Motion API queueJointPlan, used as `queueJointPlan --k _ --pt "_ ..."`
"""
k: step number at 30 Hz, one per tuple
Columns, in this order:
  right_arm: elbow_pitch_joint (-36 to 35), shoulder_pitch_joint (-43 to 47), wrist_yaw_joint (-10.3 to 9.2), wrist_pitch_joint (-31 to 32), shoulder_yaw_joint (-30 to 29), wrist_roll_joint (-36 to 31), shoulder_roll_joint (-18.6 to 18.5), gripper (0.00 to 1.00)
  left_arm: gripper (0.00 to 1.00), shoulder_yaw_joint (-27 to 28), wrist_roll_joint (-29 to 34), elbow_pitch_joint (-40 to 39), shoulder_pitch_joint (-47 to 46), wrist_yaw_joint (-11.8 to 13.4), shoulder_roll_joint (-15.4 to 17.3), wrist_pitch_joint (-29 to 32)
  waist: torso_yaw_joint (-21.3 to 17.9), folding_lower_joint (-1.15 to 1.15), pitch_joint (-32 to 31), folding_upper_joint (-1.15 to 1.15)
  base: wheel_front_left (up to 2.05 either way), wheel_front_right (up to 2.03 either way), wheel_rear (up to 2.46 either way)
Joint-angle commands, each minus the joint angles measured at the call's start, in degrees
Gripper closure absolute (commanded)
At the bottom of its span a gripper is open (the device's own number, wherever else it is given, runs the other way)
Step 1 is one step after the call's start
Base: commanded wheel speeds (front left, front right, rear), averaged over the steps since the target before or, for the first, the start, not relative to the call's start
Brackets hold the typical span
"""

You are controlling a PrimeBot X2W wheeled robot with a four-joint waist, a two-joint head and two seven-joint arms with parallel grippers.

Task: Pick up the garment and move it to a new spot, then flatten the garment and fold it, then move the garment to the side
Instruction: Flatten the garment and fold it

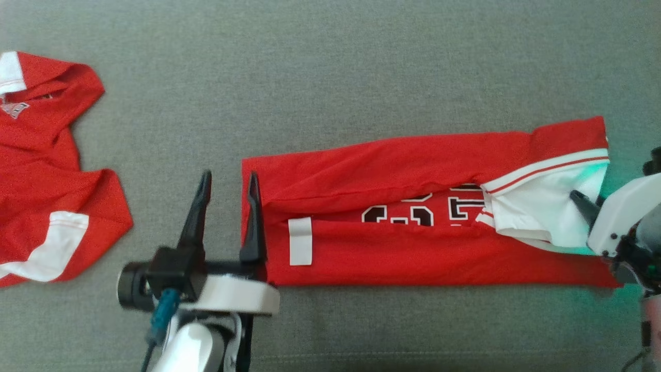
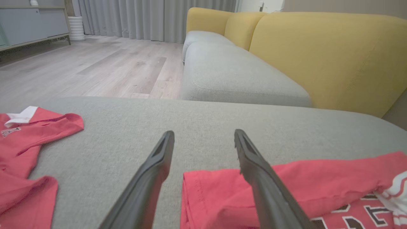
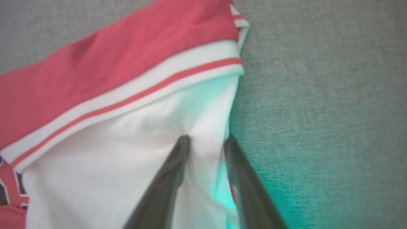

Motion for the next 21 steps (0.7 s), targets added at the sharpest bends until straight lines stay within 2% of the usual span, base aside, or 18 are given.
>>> queueJointPlan --k 1,6,13,15,19,21 --pt "0.0 0.1 0.44 -0.2 1.8 0.8 0.4 1.0 0.0 2.3 0.8 -1.3 0.6 -0.4 0.0 -0.7 0.3 0.0 -0.5 0.0 0.0 0.0 0.0" --pt "1.2 -0.9 0.44 -2.9 -2.8 2.9 -1.6 1.0 0.0 4.8 3.0 0.6 3.4 -3.5 -2.0 -0.7 0.2 0.0 -2.7 0.0 0.0 0.0 0.0" --pt "0.5 0.0 0.44 -1.8 -14.9 2.0 -9.0 1.0 0.0 7.8 3.9 2.6 6.5 -6.2 -3.8 -0.7 0.9 0.0 -5.3 0.0 0.0 0.0 0.0" --pt "-1.3 0.3 0.44 -0.8 -16.7 2.2 -10.9 1.0 0.0 8.1 3.8 2.8 7.1 -6.7 -4.1 -0.7 1.1 0.0 -5.7 0.0 0.0 0.0 0.0" --pt "-8.5 0.5 0.44 1.9 -15.2 5.1 -11.6 1.0 0.0 8.4 3.1 3.3 8.1 -7.6 -4.4 -0.7 1.2 0.0 -6.5 0.0 0.0 0.0 0.0" --pt "-15.6 1.1 0.44 4.1 -10.4 7.9 -9.2 1.0 0.0 7.9 1.8 3.5 8.6 -7.5 -4.4 -0.7 1.1 0.0 -7.1 0.0 0.0 0.0 0.0"
